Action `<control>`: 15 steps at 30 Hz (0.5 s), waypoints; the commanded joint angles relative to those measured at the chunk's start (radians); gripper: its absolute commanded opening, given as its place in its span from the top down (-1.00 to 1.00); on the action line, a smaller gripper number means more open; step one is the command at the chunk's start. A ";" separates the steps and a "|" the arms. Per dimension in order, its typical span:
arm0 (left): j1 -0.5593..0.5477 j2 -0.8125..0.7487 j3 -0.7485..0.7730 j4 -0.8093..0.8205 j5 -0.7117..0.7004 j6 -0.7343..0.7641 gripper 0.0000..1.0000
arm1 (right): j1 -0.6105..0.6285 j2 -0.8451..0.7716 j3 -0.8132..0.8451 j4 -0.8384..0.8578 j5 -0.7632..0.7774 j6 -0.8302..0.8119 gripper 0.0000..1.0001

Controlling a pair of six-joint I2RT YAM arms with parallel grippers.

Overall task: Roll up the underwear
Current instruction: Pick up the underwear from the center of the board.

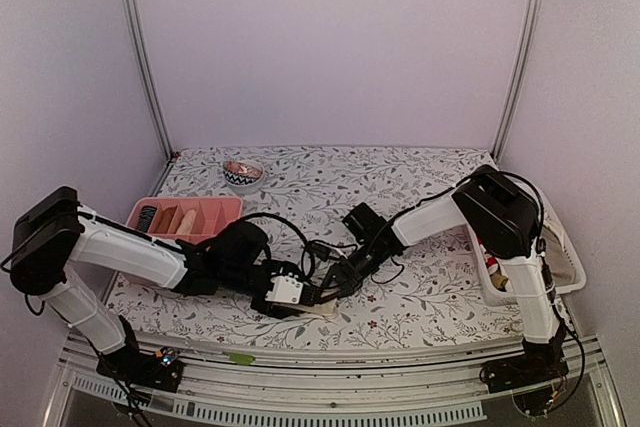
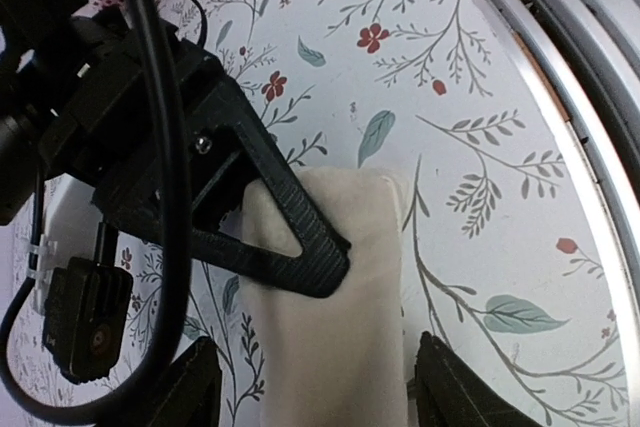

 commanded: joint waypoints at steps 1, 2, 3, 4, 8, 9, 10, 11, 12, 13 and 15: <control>-0.040 0.076 0.044 0.056 -0.035 0.057 -0.32 | -0.006 0.112 -0.043 -0.073 0.066 0.021 1.00; -0.044 0.094 0.052 0.052 -0.039 0.058 -0.31 | -0.005 0.116 -0.040 -0.073 0.060 0.024 1.00; -0.045 0.114 0.062 0.043 -0.042 0.061 -0.30 | -0.006 0.120 -0.039 -0.073 0.053 0.028 1.00; -0.047 0.132 0.070 0.036 -0.050 0.065 -0.29 | -0.005 0.123 -0.036 -0.072 0.048 0.032 1.00; -0.051 0.191 0.090 0.025 -0.090 0.059 -0.28 | -0.005 0.139 -0.029 -0.073 0.026 0.039 1.00; -0.050 0.204 0.094 0.023 -0.101 0.056 -0.28 | -0.005 0.140 -0.028 -0.073 0.020 0.039 1.00; -0.049 0.215 0.098 0.020 -0.111 0.052 -0.28 | -0.005 0.138 -0.028 -0.072 0.016 0.040 1.00; -0.049 0.224 0.102 0.015 -0.115 0.048 -0.26 | -0.005 0.139 -0.028 -0.072 0.014 0.039 1.00; -0.049 0.232 0.106 0.009 -0.118 0.046 -0.22 | -0.005 0.138 -0.027 -0.072 0.008 0.039 1.00; -0.048 0.239 0.108 0.002 -0.120 0.044 -0.16 | -0.006 0.137 -0.028 -0.072 0.001 0.037 1.00; -0.049 0.250 0.109 -0.004 -0.124 0.045 -0.06 | -0.006 0.137 -0.027 -0.072 -0.011 0.034 1.00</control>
